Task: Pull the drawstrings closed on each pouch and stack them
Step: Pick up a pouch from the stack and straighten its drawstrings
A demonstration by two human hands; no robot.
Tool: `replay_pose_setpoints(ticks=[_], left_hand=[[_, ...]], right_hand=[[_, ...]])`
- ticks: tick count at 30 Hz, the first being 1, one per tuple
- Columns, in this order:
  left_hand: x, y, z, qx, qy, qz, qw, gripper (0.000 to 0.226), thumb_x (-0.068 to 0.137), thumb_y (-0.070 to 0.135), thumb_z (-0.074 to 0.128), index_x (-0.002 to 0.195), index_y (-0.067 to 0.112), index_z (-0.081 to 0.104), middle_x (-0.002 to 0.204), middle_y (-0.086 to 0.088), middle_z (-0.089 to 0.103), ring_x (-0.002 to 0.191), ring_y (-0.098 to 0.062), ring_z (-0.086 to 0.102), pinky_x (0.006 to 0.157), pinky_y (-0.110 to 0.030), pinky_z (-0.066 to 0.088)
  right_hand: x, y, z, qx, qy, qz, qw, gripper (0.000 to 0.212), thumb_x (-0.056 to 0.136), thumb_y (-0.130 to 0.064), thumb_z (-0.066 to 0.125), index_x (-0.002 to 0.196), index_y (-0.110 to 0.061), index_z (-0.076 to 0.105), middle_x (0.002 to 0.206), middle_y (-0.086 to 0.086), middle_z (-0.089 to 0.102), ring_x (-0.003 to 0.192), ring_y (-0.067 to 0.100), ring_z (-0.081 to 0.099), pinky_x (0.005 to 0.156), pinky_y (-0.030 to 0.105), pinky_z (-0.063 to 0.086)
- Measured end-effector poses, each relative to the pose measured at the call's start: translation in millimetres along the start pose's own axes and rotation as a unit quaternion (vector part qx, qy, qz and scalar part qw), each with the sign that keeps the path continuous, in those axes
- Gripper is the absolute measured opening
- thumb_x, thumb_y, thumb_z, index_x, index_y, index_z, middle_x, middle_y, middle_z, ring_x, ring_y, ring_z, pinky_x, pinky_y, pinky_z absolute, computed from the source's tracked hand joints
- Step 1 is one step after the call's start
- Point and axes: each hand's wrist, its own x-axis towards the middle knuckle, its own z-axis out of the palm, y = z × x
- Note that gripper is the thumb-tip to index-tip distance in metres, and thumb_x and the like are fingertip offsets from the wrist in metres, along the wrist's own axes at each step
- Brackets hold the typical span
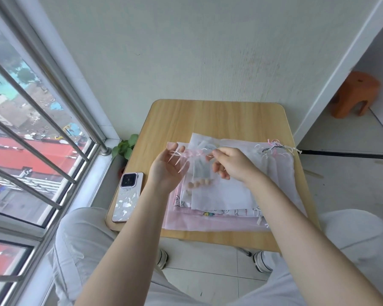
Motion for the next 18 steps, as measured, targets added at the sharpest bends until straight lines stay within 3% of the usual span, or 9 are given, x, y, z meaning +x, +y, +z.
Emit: replay_pose_setpoints(ticks=[3,8,12,14,15,18], left_hand=[[-1.3,-0.7,0.7,-0.012,0.001,-0.003,1.0,0.031,0.103,0.027,0.041,0.104,0.014,0.069,0.105,-0.003,0.072,0.094,-0.022,0.065,0.087,-0.035,0.05],[-5.6,0.0,7.2,-0.07,0.014,0.01,0.997,0.032,0.104,0.021,0.04,0.103,0.003,0.067,0.097,-0.011,0.074,0.099,-0.029,0.067,0.09,-0.037,0.055],[-6.2,5.1,4.1,-0.192,0.046,0.054,0.979,0.034,0.106,0.02,0.035,0.098,0.0,0.062,0.083,-0.013,0.074,0.087,-0.031,0.07,0.096,-0.044,0.051],[-6.7,7.2,2.3,-0.236,0.05,0.059,0.969,0.033,0.105,0.02,0.037,0.087,0.003,0.058,0.058,-0.005,0.06,0.057,-0.021,0.062,0.075,-0.041,0.058],[-6.5,7.2,1.6,-0.241,0.049,0.05,0.968,0.034,0.105,0.021,0.037,0.082,0.005,0.055,0.05,0.0,0.046,0.044,-0.016,0.049,0.061,-0.034,0.057],[-6.3,3.8,1.7,-0.178,0.042,0.015,0.983,0.037,0.105,0.025,0.038,0.073,0.011,0.05,0.046,0.006,0.021,0.035,-0.01,0.021,0.038,-0.017,0.029]], right_hand=[[-1.7,2.9,-4.7,0.09,0.03,-0.011,0.995,0.026,0.103,-0.02,0.044,0.095,-0.006,0.064,0.065,0.006,0.055,0.043,0.014,0.046,0.042,0.023,0.031],[-3.9,4.3,-14.0,0.14,0.052,-0.007,0.989,0.029,0.103,-0.018,0.042,0.096,-0.001,0.065,0.065,0.007,0.056,0.045,0.018,0.048,0.042,0.025,0.037],[0.0,6.3,-15.0,0.179,0.183,-0.017,0.966,0.031,0.103,-0.013,0.041,0.092,-0.003,0.068,0.073,0.011,0.061,0.047,0.017,0.055,0.043,0.026,0.046],[2.7,5.0,-16.3,0.267,0.221,-0.009,0.938,0.032,0.104,-0.012,0.039,0.089,-0.004,0.067,0.079,0.011,0.063,0.058,0.019,0.062,0.053,0.027,0.055],[3.6,3.8,-16.6,0.328,0.21,-0.005,0.921,0.032,0.104,-0.012,0.039,0.088,-0.004,0.065,0.083,0.011,0.065,0.067,0.021,0.065,0.062,0.029,0.058],[5.8,-1.4,-13.3,0.51,0.12,0.005,0.852,0.032,0.106,-0.017,0.035,0.083,-0.008,0.055,0.087,0.011,0.069,0.082,0.024,0.071,0.081,0.036,0.056]])
